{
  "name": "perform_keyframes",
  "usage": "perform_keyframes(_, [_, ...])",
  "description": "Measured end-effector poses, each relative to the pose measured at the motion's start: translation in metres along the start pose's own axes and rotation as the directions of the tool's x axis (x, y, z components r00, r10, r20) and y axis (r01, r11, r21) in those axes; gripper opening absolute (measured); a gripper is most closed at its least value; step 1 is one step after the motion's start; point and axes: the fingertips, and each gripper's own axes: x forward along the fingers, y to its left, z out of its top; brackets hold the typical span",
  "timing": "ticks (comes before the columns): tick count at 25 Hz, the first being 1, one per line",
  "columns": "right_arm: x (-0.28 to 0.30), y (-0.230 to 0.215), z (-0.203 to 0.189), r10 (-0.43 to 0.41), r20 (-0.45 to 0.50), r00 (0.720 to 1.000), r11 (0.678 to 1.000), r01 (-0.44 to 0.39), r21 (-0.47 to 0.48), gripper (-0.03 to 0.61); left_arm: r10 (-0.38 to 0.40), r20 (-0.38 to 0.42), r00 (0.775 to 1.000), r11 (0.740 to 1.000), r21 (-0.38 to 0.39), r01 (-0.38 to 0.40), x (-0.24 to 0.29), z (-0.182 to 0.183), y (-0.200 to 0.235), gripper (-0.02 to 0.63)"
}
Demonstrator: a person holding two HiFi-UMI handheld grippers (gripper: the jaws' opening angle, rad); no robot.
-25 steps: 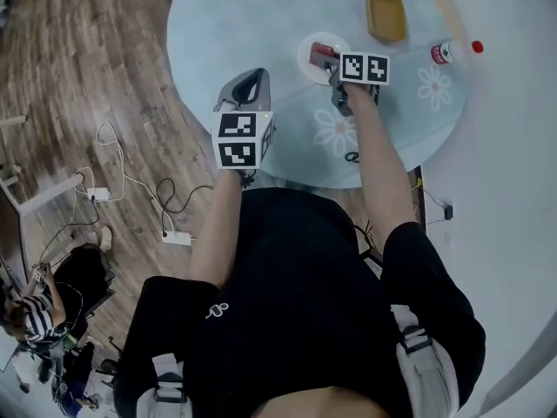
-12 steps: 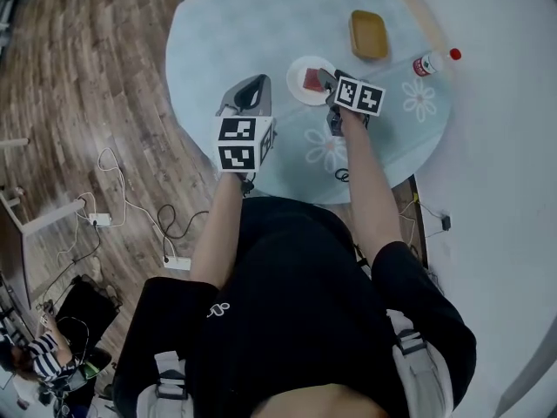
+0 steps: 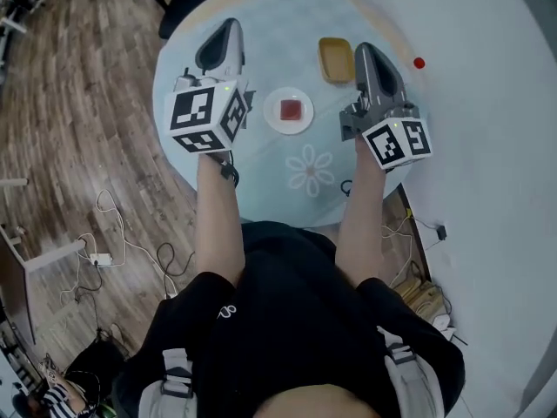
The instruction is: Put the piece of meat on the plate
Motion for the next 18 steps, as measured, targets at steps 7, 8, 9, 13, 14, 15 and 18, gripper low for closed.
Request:
perform_keyframes(7, [-0.019,-0.006,0.027,-0.154,-0.090,0.984,0.968,0.131,-0.216,0.008,0.000,0.038,0.999,1.000,0.012,-0.001,-0.016,0.020,-0.028,-0.005])
perform_keyframes(8, [-0.023,-0.009,0.021,-0.174,-0.109,0.979,0.964,0.146,-0.222,0.008,0.002,0.015,1.000,1.000,0.002,-0.002,-0.015,0.008,-0.032,-0.005])
perform_keyframes(9, [-0.028,-0.009,0.016,-0.180,-0.126,0.975,0.962,0.148,-0.229,0.008,0.008,-0.008,1.000,1.000,0.009,-0.008,-0.017,-0.003,-0.035,-0.005])
perform_keyframes(13, [-0.033,-0.002,0.006,-0.153,-0.173,0.973,0.967,0.111,-0.229,0.008,0.025,-0.054,0.998,0.997,0.073,-0.021,-0.024,-0.015,-0.045,-0.005])
perform_keyframes(14, [-0.033,0.001,0.002,-0.148,-0.183,0.972,0.968,0.105,-0.226,0.008,0.024,-0.060,0.998,0.997,0.070,-0.020,-0.026,-0.017,-0.047,-0.005])
perform_keyframes(15, [-0.034,0.003,-0.002,-0.144,-0.191,0.971,0.969,0.099,-0.226,0.008,0.028,-0.067,0.997,0.997,0.070,-0.023,-0.028,-0.021,-0.048,-0.005])
perform_keyframes(18, [-0.038,0.010,-0.006,-0.126,-0.197,0.972,0.972,0.081,-0.222,0.008,0.051,-0.085,0.995,0.996,0.079,-0.044,-0.035,-0.030,-0.051,-0.005])
